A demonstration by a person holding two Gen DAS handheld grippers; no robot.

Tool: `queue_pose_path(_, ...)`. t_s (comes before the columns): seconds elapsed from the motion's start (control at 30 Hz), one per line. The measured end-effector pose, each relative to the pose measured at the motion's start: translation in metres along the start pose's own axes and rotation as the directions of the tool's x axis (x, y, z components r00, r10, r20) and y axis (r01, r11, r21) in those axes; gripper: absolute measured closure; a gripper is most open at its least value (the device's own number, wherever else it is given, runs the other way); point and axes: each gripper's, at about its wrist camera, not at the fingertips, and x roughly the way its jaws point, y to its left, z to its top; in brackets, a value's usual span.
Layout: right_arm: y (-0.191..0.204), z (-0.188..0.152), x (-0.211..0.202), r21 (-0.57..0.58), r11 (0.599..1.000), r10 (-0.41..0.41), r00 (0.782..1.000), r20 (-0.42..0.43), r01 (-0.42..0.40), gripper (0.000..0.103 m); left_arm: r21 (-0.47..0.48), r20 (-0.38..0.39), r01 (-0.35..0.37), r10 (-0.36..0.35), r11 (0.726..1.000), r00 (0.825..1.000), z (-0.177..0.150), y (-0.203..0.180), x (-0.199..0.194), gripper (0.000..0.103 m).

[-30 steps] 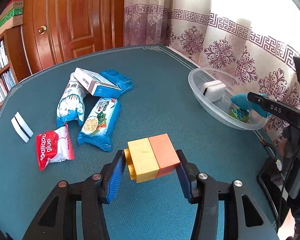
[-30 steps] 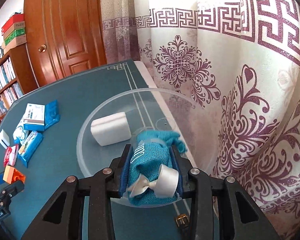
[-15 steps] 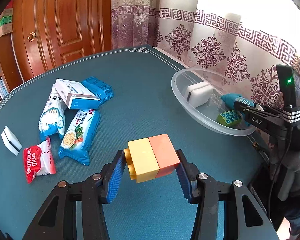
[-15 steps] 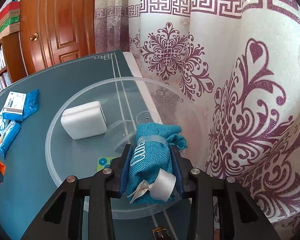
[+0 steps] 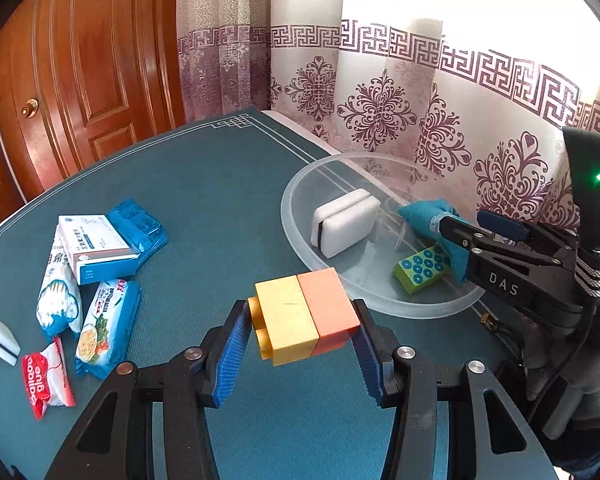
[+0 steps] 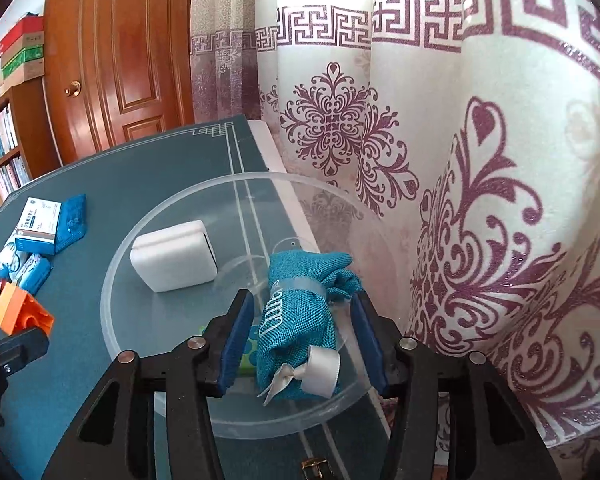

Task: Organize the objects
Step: 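Carry the teal cloth with the right gripper into the bowl and release, then carry the orange-yellow brick with the left gripper into the bowl and release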

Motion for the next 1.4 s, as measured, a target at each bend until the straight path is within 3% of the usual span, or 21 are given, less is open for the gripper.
queue_pose_path(0.27, -0.001, 0.001, -0.032, 0.018, 0.999, 0.050, 0.998, 0.048, -0.051, 0.047, 0.042, -0.014, 0.038, -0.037, 0.998, 0.999, 0.011, -0.021, 0.021, 0.050)
queue_pose_path(0.57, -0.013, -0.005, -0.049, 0.060, 0.997, 0.041, 0.997, 0.064, -0.044, 0.047, 0.022, -0.026, 0.071, -0.070, 0.997, 0.997, 0.022, -0.026, 0.040, 0.050)
queue_pose_path(0.7, -0.015, -0.007, -0.047, 0.066, 0.997, 0.040, 0.998, 0.057, -0.044, 0.047, 0.006, -0.004, 0.075, -0.075, 0.997, 0.997, 0.023, -0.024, 0.039, 0.031)
queue_pose_path(0.87, -0.014, -0.010, -0.046, 0.072, 0.996, 0.047, 0.998, 0.045, -0.050, 0.047, 0.007, 0.002, 0.066, -0.066, 0.998, 0.998, 0.021, -0.020, 0.039, 0.029)
queue_pose_path(0.97, -0.012, -0.011, -0.047, 0.073, 0.996, 0.051, 0.998, 0.043, -0.054, 0.047, -0.013, -0.007, 0.065, -0.065, 0.998, 0.998, 0.016, -0.011, 0.036, 0.029)
queue_pose_path(1.1, -0.011, -0.013, -0.050, 0.078, 0.995, 0.059, 0.997, 0.044, -0.063, 0.047, -0.025, -0.007, 0.024, -0.024, 0.999, 1.000, 0.001, 0.005, 0.028, 0.018)
queue_pose_path(1.4, -0.002, -0.021, -0.048, 0.078, 0.992, 0.101, 0.995, 0.024, -0.103, 0.047, -0.067, -0.086, -0.002, -0.004, 0.998, 0.996, -0.036, 0.029, 0.013, 0.018)
